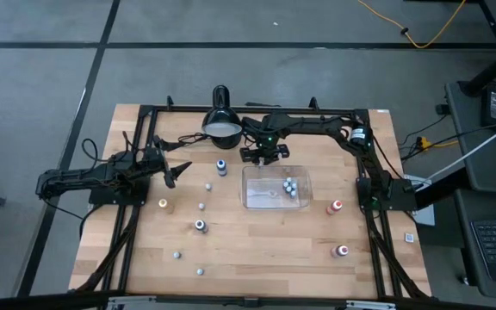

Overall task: Pick & Place food coloring
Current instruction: Put the small brown food coloring bottle into the transparent bin

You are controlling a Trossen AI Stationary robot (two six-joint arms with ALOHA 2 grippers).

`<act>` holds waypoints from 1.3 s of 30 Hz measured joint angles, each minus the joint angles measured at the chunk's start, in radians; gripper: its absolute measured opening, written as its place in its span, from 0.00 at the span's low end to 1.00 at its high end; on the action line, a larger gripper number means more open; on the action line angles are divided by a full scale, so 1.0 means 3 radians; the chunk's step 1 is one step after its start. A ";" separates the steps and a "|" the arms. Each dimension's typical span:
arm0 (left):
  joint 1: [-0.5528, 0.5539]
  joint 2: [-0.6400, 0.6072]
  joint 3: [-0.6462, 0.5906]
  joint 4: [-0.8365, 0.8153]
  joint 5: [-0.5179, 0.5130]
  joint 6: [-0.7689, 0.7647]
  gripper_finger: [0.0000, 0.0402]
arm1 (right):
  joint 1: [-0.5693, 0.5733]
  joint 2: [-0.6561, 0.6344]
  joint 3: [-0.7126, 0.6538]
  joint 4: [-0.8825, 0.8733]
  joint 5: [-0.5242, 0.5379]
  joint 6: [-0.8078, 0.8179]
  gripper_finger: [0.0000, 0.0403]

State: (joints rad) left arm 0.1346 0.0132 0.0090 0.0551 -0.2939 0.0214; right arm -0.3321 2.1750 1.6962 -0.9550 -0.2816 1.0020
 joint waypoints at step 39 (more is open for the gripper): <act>0.0001 0.0000 0.0000 0.0000 0.0000 -0.0001 0.87 | 0.0047 0.0106 -0.0001 0.0104 0.0240 -0.0227 0.42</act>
State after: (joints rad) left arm 0.1349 0.0132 0.0089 0.0551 -0.2939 0.0212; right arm -0.3180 2.2066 1.6958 -0.9239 -0.2096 0.9339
